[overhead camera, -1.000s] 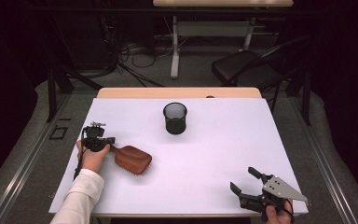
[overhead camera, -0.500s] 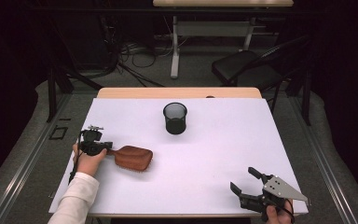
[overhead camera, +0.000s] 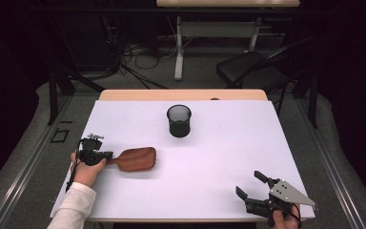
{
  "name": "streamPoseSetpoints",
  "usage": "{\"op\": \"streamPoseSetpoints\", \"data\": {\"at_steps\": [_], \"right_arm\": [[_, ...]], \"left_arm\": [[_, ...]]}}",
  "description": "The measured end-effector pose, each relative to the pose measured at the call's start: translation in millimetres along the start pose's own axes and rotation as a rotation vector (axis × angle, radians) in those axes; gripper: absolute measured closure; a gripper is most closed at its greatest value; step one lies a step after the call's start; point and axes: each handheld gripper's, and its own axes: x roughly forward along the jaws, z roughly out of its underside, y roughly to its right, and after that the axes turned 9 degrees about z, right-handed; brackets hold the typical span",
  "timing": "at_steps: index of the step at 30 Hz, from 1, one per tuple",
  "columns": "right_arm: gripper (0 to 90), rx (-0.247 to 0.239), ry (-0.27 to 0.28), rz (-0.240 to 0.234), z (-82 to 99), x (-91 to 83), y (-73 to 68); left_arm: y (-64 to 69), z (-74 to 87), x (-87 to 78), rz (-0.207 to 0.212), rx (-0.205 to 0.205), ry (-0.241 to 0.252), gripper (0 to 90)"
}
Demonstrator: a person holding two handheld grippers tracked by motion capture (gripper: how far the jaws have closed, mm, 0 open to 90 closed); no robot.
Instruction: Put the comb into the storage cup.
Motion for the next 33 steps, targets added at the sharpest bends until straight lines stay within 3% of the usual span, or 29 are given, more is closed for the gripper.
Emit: {"op": "streamPoseSetpoints", "data": {"at_steps": [33], "right_arm": [[14.1,-0.004,-0.007,-0.002,0.1,0.7,0.1]], "left_arm": [[24.8,35.9,-19.8,0.028,0.093,-0.034,90.0]]}}
